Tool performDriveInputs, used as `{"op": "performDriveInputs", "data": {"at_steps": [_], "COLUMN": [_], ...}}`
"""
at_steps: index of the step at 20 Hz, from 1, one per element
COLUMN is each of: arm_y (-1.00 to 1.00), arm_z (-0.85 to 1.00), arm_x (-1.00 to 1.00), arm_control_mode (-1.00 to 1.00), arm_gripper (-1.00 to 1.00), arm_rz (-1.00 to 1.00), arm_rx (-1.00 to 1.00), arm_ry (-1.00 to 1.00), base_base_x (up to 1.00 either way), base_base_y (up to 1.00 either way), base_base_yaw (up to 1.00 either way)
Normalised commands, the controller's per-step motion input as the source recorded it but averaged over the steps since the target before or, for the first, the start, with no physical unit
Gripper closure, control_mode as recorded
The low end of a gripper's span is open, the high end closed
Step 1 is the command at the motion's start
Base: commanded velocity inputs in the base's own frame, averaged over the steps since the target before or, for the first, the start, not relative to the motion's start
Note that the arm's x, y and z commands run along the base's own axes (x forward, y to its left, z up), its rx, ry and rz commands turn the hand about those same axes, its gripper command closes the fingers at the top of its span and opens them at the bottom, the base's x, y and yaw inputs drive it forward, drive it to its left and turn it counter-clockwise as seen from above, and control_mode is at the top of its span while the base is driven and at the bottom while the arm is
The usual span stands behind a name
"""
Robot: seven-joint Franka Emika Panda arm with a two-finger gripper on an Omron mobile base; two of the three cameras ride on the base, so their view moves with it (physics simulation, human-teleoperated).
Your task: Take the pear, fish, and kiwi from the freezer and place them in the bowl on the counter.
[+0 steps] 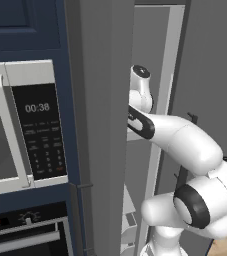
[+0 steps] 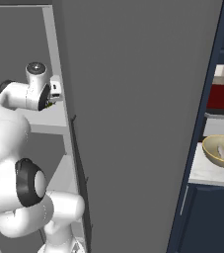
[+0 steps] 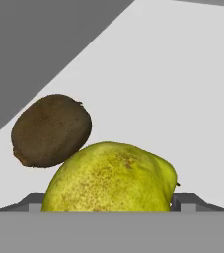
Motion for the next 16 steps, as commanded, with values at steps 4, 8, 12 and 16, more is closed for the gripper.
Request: {"op": "performDriveInputs", "data": {"at_steps": [4,8,12,16], "arm_y": [0.0,-0.16,-0.39,-0.39], "arm_z": [0.22,0.28,0.29,0.39], "arm_x": [-0.81,-0.85,-0.7,-0.55], "arm_control_mode": [-1.0,-1.0,-1.0,-1.0], "arm_gripper": [1.0,1.0,1.0,1.0], "arm_rz": [-0.02,-0.14,-0.21,-0.17], "arm_rx": [-0.02,0.0,0.0,0.0], "arm_ry": [0.0,0.0,0.0,0.0], "base_base_x": [0.0,0.0,0.0,0.0], "base_base_y": [0.0,0.0,0.0,0.0], "base_base_yaw": [0.0,0.0,0.0,0.0]}}
